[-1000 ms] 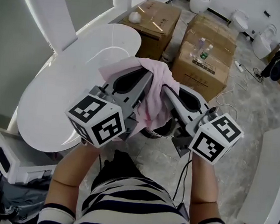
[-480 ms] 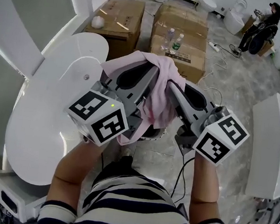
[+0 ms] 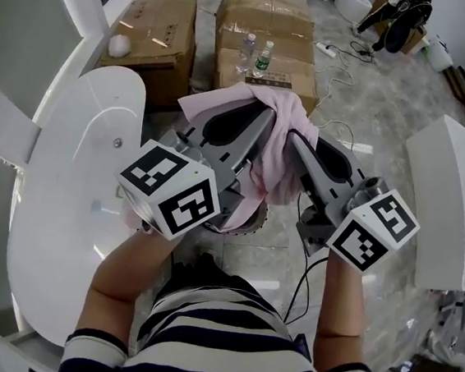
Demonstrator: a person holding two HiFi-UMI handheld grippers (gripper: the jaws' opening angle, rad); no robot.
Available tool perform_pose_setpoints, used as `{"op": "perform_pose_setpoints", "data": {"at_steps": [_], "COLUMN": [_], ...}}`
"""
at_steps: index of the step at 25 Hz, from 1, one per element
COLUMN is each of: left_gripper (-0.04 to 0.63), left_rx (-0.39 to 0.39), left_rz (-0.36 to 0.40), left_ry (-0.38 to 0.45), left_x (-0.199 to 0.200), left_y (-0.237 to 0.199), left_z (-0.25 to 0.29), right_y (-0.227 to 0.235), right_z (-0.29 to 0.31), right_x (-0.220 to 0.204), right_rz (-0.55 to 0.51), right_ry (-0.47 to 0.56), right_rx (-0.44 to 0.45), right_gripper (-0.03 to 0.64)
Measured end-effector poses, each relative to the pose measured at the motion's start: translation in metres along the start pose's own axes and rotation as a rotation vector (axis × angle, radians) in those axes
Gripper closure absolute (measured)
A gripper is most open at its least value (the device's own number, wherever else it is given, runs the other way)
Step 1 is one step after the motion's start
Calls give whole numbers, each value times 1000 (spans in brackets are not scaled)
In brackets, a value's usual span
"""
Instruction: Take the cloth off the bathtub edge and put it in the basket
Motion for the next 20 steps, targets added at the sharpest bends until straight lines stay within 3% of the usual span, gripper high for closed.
{"op": "perform_pose_setpoints", "data": {"at_steps": [9,20], "left_gripper": [555,555], "left_rx": [-53,60], "left_rz": [-29,-152], "left_ry": [-69,-214], "left_x": [-20,-98], "left_y": [-33,-79], "left_z": [25,32], "right_y": [30,67], "right_z": [23,67], "right_x": [-19,-94], "right_rz": [82,226], "right_ry": [-25,-174], "right_rx": [-32,92], "right_gripper": [554,554]}}
Point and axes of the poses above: the fingertips, and each gripper's own axes: z forward along the fingers, y to its right, x out of its top, the point moved 5 cm from there along -z, backward along the fingers, and after that the axes turned 13 degrees about -y, right-handed, at the moved point
